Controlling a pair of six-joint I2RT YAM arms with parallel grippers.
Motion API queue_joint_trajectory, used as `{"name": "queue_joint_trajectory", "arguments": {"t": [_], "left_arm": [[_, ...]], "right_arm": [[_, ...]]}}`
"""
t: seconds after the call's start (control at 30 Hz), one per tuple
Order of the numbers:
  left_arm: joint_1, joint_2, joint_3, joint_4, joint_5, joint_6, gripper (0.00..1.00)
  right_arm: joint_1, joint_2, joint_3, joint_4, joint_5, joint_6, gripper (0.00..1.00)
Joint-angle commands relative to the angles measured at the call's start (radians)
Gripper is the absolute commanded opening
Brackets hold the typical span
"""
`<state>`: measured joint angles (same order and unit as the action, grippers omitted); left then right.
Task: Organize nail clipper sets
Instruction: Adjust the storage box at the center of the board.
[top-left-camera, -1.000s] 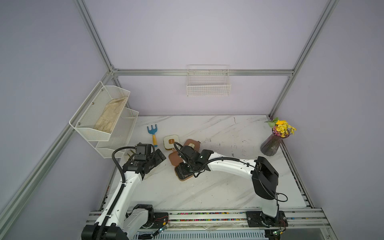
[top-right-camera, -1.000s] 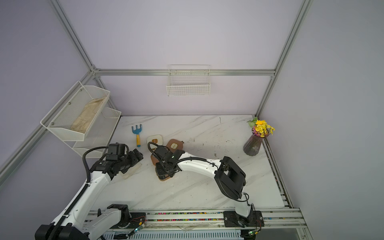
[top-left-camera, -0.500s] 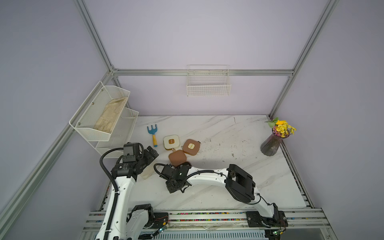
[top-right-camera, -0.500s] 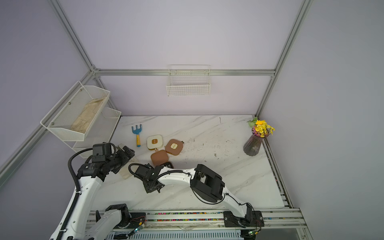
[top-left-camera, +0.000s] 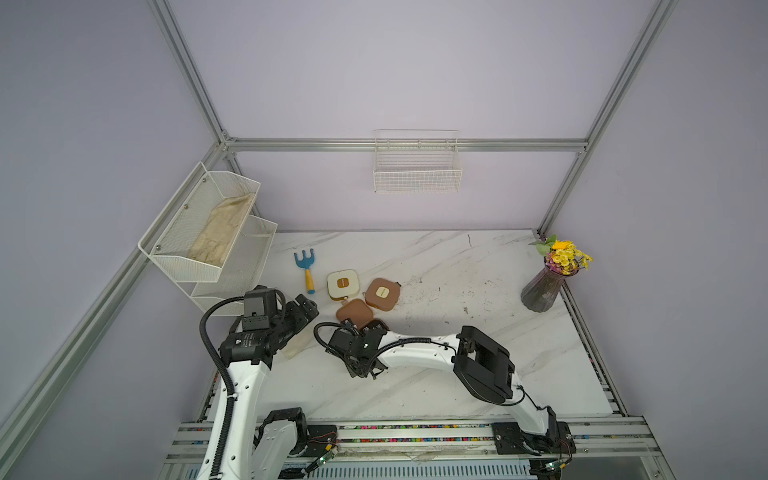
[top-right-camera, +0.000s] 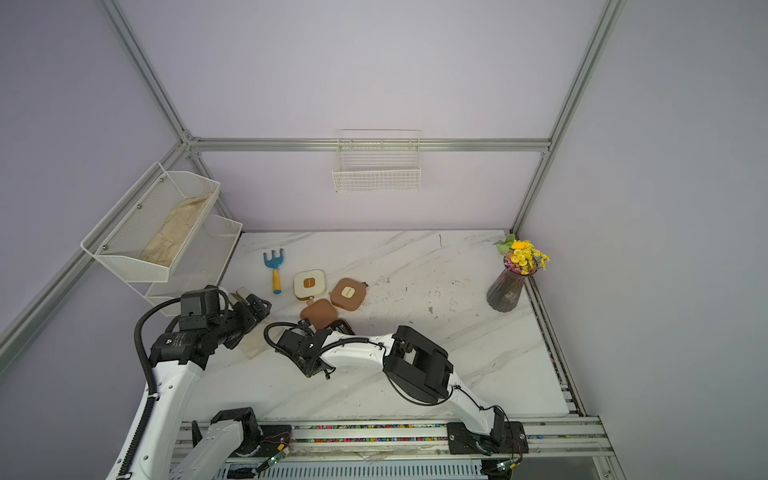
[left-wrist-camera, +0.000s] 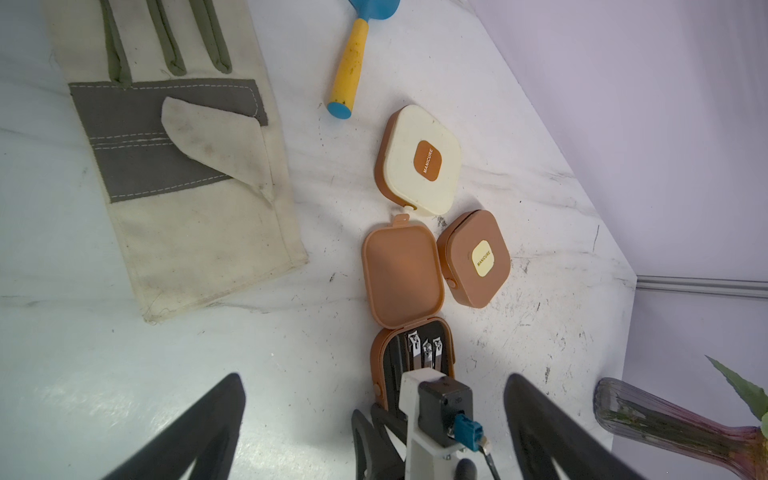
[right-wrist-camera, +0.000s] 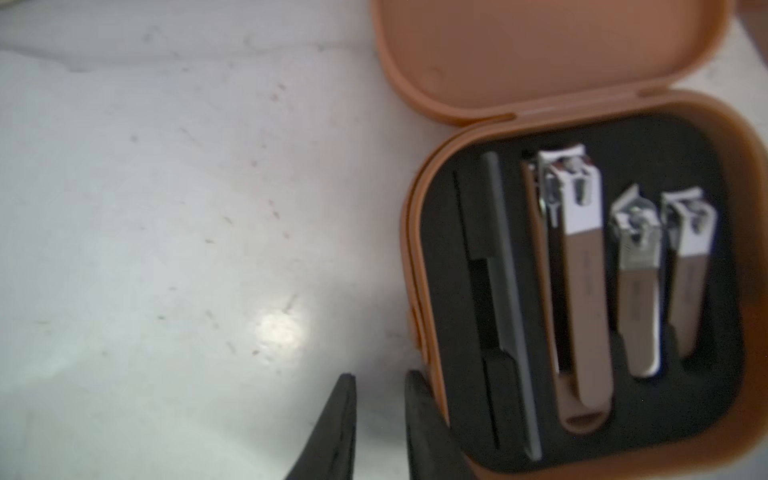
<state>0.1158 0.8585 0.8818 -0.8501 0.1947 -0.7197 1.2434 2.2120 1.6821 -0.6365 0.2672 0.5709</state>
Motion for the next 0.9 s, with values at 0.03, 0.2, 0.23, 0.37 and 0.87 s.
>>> {"name": "queue_joint_trajectory", "arguments": {"t": [0.03, 0.2, 0.23, 0.37, 0.87], "left_arm": [[0.005, 0.012, 0.020, -0.007, 0.071, 0.028, 0.96], [-0.002, 0.031, -0.018, -0.010, 0.104, 0.021, 0.95], [-0.004, 0.033, -0.025, -0.010, 0.103, 0.018, 0.95], [-0.029, 0.046, -0.046, -0.007, 0.100, 0.010, 0.94], [-0.117, 0.131, -0.084, 0.063, 0.053, -0.015, 0.92]], "right_arm": [[-0.057, -0.069, -0.093, -0.095, 0.096, -0.014, 0.25], [-0.126, -0.132, -0.149, -0.094, 0.121, -0.038, 0.25], [-0.136, -0.140, -0.153, -0.093, 0.121, -0.042, 0.25], [-0.148, -0.191, -0.160, -0.100, 0.099, -0.041, 0.25], [-0.341, -0.224, -0.087, -0.140, -0.080, -0.131, 0.36]]}}
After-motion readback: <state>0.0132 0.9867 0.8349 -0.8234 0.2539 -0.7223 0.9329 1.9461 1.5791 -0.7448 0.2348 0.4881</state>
